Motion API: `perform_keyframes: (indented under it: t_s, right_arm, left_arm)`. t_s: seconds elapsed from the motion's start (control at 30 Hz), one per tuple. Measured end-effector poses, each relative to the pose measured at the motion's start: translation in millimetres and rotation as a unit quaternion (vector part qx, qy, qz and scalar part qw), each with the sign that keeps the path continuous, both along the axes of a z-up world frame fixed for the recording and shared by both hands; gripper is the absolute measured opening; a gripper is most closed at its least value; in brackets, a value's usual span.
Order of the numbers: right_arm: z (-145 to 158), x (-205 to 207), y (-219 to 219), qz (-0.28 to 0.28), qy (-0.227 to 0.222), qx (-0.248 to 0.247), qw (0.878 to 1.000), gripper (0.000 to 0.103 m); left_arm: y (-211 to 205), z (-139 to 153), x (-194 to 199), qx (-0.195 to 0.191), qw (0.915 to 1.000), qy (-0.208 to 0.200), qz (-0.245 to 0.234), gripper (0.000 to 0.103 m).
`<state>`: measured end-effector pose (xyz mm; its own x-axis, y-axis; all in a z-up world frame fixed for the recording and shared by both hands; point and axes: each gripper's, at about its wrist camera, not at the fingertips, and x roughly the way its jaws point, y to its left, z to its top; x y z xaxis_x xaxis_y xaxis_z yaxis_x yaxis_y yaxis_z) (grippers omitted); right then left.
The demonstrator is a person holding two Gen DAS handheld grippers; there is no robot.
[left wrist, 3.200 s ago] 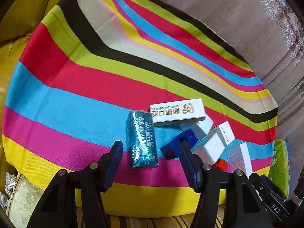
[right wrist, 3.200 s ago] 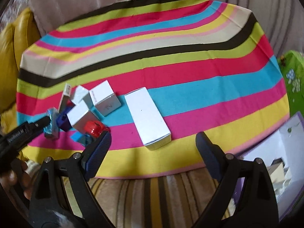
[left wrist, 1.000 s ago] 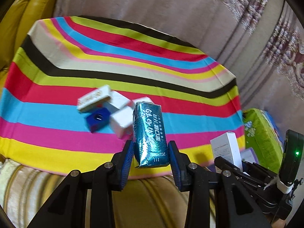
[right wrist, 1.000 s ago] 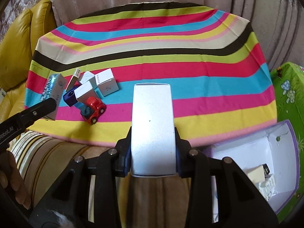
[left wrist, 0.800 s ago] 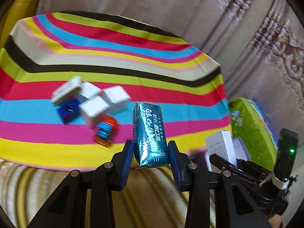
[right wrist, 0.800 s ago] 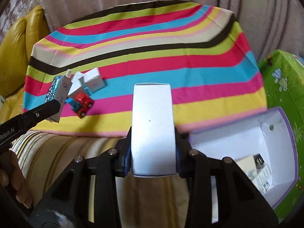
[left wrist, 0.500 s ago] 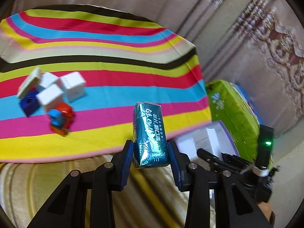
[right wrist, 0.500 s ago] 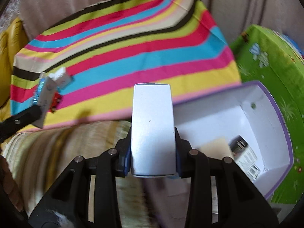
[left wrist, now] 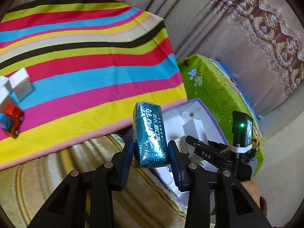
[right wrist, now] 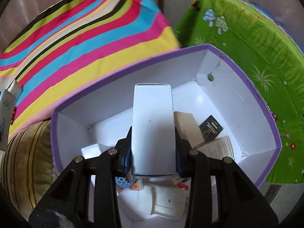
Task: Organize rigid objects
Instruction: 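Carry the packet and white box into the purple-rimmed box and release them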
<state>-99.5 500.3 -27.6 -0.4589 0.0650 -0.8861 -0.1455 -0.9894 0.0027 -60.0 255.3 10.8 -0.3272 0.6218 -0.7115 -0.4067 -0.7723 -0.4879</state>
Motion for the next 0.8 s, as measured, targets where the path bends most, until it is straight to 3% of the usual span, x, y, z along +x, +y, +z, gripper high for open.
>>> perform_keyframes:
  t_s: [0.27,0.33,0.4,0.47,0.67,0.8]
  right_arm:
    - [7,6,2,-0.007,0.01,-0.004,1.0,0.04]
    - [7,5,1,-0.007,0.011,-0.006,1.0,0.041]
    - [9,5,2,-0.01,0.013,-0.01,1.0,0.049]
    - [12,5,1,-0.012,0.021,-0.014,1.0,0.065]
    - [24,5,-8,0.0,0.044,-0.016,0.999,0.071]
    - [39,8,-18,0.016,0.077,-0.025,0.997,0.078]
  left_arm:
    - [30,-1,0,0.018,0.9986,-0.004,-0.049,0.039]
    - [34,-3,-1,0.018,0.9982,-0.011,-0.057,0.045]
    - [33,-6,-3,0.017,0.9984,-0.016,-0.051,0.051]
    - [29,-7,-4,0.02,0.9986,-0.022,-0.044,0.052]
    - [19,-6,-4,0.024,0.999,-0.023,-0.03,0.052]
    - [13,2,0,0.012,0.9997,0.001,-0.023,0.052]
